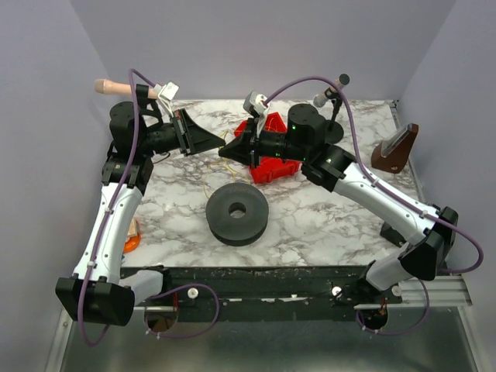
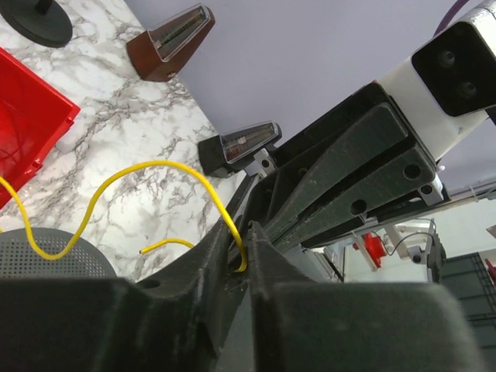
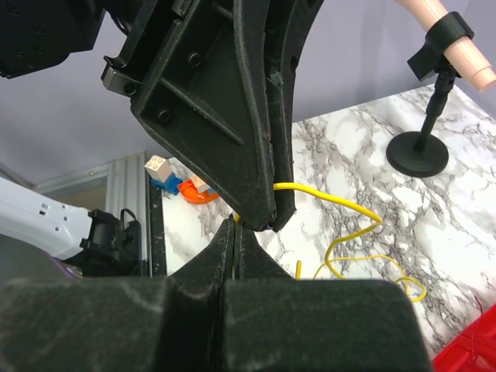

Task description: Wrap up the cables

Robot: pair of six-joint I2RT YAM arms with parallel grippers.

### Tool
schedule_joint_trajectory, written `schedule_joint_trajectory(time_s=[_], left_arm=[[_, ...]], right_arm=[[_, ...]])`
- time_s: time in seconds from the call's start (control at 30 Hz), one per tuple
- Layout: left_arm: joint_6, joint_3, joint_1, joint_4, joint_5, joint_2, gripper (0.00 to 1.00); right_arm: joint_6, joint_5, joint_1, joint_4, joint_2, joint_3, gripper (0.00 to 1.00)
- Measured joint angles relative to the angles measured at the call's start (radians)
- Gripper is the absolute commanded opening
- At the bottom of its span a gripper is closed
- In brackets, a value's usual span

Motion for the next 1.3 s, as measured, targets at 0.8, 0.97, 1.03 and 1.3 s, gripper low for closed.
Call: schedule_joint_trajectory(time_s=[0.8, 0.97, 1.03, 1.3], left_arm=[[0.496, 0.108, 0.050, -0.378, -0.303, 0.018, 0.00], [0.546, 0.109, 0.052, -0.420, -0.345, -0.010, 0.00], [0.557, 0.109, 0.052, -0.425, -0.351, -0.018, 0.00], [0.565, 0.095, 0.053, -0.425, -0.351, -0.029, 0.00]], right_arm=[[-0.098, 0.306, -0.097, -0.015, -0.311, -0.533, 0.90], [0.051, 0.209, -0.227, -0.045, -0.182, -0.535, 0.88], [0.106, 0.169, -0.279, -0.060, -0.122, -0.537, 0.87], [0.239, -0.063, -0.346, -0.069, 0.070, -0.536, 0.74]])
